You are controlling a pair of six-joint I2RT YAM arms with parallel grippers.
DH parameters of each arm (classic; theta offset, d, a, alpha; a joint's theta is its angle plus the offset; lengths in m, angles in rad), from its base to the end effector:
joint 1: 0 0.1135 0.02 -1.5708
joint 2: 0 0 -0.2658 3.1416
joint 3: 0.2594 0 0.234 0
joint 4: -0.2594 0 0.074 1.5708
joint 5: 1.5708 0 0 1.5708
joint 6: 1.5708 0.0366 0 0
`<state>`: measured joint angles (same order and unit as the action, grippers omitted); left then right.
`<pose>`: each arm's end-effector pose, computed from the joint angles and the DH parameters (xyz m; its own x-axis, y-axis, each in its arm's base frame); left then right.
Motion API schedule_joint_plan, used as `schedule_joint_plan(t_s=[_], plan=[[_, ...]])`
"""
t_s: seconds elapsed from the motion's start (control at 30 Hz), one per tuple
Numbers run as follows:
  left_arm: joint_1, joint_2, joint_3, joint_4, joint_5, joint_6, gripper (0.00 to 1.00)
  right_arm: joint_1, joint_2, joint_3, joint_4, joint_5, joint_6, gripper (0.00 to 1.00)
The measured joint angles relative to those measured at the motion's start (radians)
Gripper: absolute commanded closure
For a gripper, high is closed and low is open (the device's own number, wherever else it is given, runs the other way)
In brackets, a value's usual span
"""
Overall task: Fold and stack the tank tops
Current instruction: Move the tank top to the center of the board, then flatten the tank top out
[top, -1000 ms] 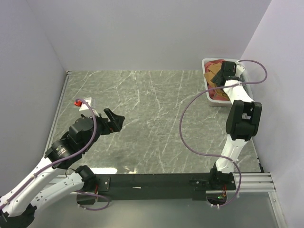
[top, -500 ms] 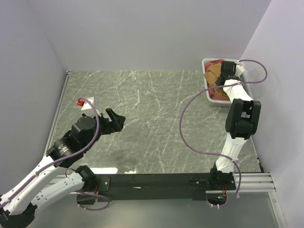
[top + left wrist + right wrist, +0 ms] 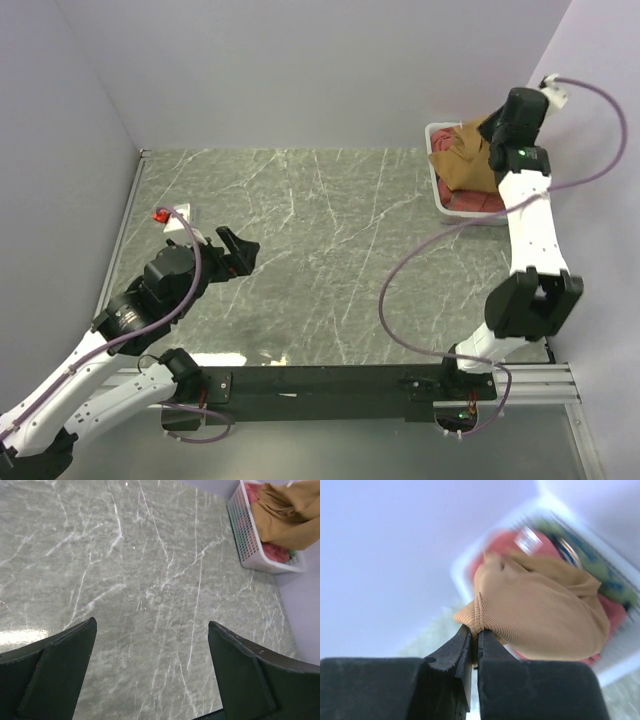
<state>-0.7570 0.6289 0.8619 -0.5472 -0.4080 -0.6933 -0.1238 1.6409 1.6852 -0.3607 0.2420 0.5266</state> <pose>0.0925 -0.0674 0.3472 -0.4003 -0.4288 -0.8099 0.1303 0.8482 -0.5135 0.3621 -0.0539 0.4145 -0.0931 0.5033 -0.8591 0.4542 0.7893 0.4132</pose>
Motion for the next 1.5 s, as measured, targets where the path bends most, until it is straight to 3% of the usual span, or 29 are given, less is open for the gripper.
schedule_joint_plan(t_s=[0.13,0.43,0.6,0.77,0.8,0.97,1.03,1.13,1.3,1.5], plan=[[0.0,-0.013,0.026,-0.005,-0.026,-0.001,0.01,0.065,-0.122,0.052,-0.001,-0.055,-0.027,1.0],[0.0,-0.045,0.043,-0.013,-0.082,-0.013,0.01,0.452,-0.365,0.08,0.006,-0.182,-0.09,1.0],[0.0,-0.044,0.044,-0.014,-0.088,-0.03,0.01,0.549,-0.473,0.06,0.03,-0.252,-0.072,0.99],[0.0,-0.034,0.042,-0.007,-0.089,-0.053,0.01,0.556,-0.473,-0.017,0.096,-0.301,-0.04,0.98],[0.0,-0.031,0.038,-0.002,-0.089,-0.06,0.01,0.556,-0.462,-0.05,0.112,-0.316,-0.032,0.95],[0.0,-0.015,-0.023,0.031,-0.095,-0.1,0.01,0.557,-0.313,-0.187,0.136,-0.356,-0.002,0.41],[0.0,0.003,-0.051,0.038,-0.096,-0.115,0.01,0.557,-0.183,-0.188,0.109,-0.346,-0.002,0.25],[0.0,0.037,-0.098,0.059,-0.093,-0.141,0.01,0.559,-0.043,-0.204,0.047,-0.311,-0.005,0.19],[0.0,0.069,-0.203,0.11,-0.053,-0.186,0.03,0.586,-0.154,-0.478,0.037,-0.209,0.03,0.22],[0.0,0.128,-0.372,0.278,0.084,-0.216,0.12,0.689,-0.549,-0.892,0.074,-0.11,0.166,0.48]])
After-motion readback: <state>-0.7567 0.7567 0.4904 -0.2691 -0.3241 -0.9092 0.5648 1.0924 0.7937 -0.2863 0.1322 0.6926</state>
